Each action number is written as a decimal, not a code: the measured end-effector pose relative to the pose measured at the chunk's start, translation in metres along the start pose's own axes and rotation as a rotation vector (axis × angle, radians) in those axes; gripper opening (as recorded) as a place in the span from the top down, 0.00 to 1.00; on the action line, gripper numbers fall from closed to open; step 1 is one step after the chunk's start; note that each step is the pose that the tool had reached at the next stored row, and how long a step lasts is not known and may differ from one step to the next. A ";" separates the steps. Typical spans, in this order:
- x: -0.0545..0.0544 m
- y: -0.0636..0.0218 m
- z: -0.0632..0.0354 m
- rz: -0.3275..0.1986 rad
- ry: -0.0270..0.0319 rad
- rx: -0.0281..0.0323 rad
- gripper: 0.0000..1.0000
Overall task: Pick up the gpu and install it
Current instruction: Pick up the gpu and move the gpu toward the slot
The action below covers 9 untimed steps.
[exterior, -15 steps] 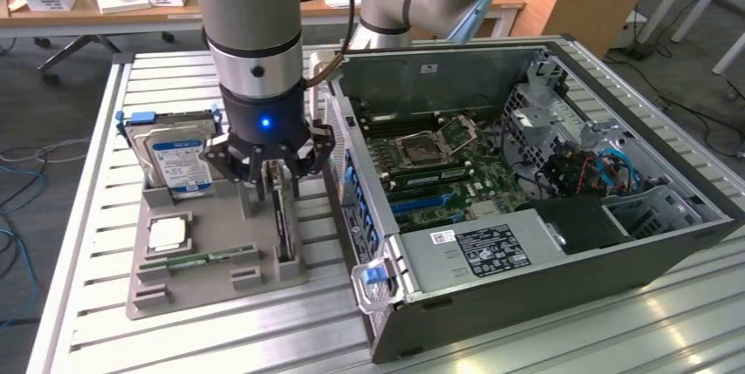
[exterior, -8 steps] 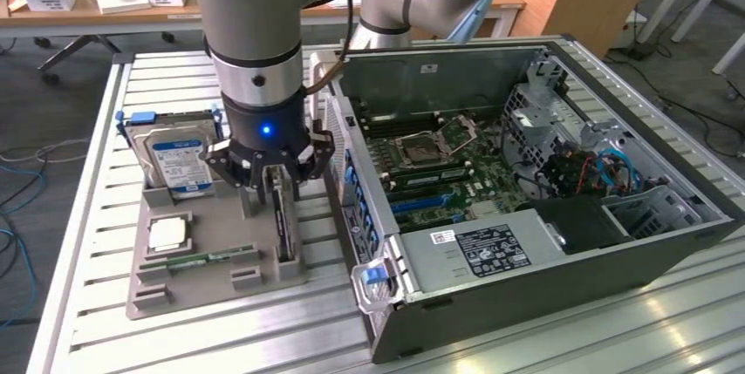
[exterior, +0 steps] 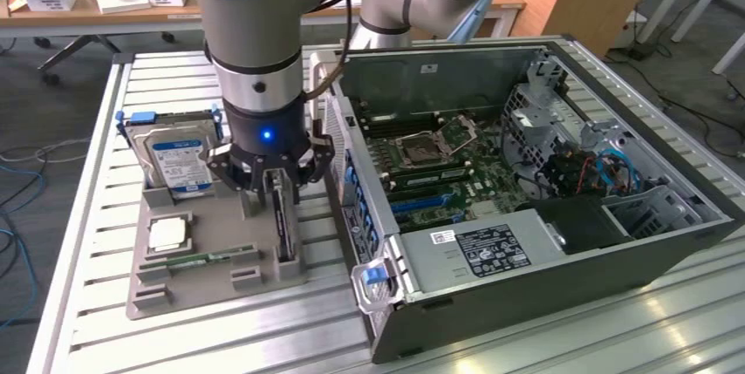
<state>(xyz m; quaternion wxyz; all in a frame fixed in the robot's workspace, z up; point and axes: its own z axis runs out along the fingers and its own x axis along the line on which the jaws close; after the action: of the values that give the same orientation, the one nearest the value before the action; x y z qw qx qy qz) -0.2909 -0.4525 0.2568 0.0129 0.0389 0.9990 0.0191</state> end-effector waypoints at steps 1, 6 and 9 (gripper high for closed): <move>0.000 -0.0001 0.0017 0.000 -0.0001 0.0000 0.53; 0.000 -0.0003 0.0088 0.000 -0.0002 -0.0001 0.53; 0.000 -0.0004 0.0101 0.000 0.0001 0.0002 0.53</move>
<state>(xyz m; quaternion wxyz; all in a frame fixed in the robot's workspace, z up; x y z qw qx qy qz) -0.2909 -0.4525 0.2468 0.0128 0.0389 0.9990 0.0190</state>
